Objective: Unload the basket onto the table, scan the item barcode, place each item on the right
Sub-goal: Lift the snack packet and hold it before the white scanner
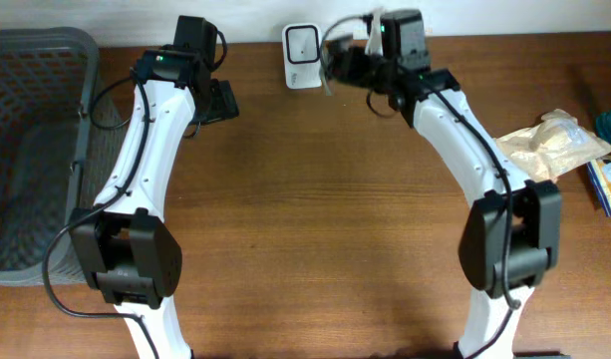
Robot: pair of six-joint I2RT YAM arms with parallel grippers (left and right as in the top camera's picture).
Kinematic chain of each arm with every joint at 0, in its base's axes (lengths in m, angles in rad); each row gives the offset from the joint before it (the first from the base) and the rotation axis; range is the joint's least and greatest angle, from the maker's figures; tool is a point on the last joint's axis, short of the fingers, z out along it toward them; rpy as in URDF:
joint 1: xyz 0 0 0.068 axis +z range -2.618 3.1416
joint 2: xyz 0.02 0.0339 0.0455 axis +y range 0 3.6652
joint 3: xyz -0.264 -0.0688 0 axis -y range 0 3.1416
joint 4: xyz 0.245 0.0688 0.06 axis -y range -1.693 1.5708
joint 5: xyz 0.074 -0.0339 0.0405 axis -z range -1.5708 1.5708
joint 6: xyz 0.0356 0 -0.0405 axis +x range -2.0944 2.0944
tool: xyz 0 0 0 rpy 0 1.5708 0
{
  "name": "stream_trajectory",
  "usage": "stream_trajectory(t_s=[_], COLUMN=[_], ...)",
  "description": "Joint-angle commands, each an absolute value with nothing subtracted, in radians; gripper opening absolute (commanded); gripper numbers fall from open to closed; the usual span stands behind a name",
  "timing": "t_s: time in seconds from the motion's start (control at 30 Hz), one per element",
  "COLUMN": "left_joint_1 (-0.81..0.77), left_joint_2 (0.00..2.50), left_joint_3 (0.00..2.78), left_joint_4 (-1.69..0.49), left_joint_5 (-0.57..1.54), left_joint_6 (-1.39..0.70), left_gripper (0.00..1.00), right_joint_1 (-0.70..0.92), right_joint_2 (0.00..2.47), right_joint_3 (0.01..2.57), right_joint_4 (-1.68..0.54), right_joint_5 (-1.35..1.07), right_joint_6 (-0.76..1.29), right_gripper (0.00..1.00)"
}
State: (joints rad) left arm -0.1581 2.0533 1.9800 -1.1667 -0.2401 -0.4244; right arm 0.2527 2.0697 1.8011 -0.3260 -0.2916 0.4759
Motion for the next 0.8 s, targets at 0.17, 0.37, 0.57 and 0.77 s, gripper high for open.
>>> stream_trajectory(t_s=[0.17,0.37,0.57,0.77], left_joint_1=[-0.163,-0.163,-0.163,-0.163], left_joint_2=[2.069,2.069,2.069,2.069], left_joint_3=[1.981,1.981,1.981,1.981], left_joint_4=[-1.168,-1.168,-1.168,-1.168], left_joint_5=[-0.244,-0.244,-0.244,-0.244], left_joint_6=[-0.437,-0.437,-0.437,-0.437], left_gripper=[0.99,0.99,0.99,0.99], right_joint_1=[0.297,0.335,0.461,0.547], right_joint_2=[2.381,2.481,2.484,2.527], right_joint_3=[2.315,2.401,2.400,2.399], right_joint_4=[-0.462,-0.423,-0.428,-0.360], right_joint_5=[-0.172,-0.071,0.385,0.608], right_joint_6=[0.477,0.410,0.015,-0.237], right_gripper=[0.04,0.04,0.04,0.04])
